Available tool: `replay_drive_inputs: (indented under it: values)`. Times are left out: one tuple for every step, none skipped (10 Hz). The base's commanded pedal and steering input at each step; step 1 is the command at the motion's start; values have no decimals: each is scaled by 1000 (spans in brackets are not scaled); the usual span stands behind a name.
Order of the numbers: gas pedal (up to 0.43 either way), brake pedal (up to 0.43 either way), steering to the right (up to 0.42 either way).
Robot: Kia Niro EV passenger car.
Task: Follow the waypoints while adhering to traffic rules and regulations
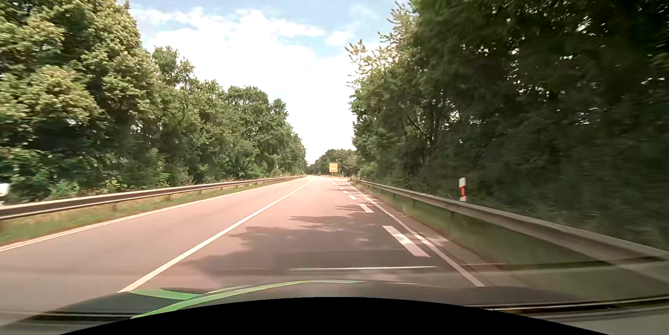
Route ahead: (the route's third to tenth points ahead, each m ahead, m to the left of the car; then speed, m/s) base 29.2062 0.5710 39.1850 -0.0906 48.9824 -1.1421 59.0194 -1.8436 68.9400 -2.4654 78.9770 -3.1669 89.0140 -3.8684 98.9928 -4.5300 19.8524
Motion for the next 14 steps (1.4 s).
replay_drive_inputs:
  values:
    - [0,18,3]
    - [0,18,3]
    - [0,24,4]
    - [0,24,4]
    - [0,30,4]
    - [0,30,4]
    - [0,30,4]
    - [0,37,4]
    - [0,43,4]
    - [0,49,4]
    - [0,61,4]
    - [0,67,4]
    - [0,73,4]
    - [0,79,4]
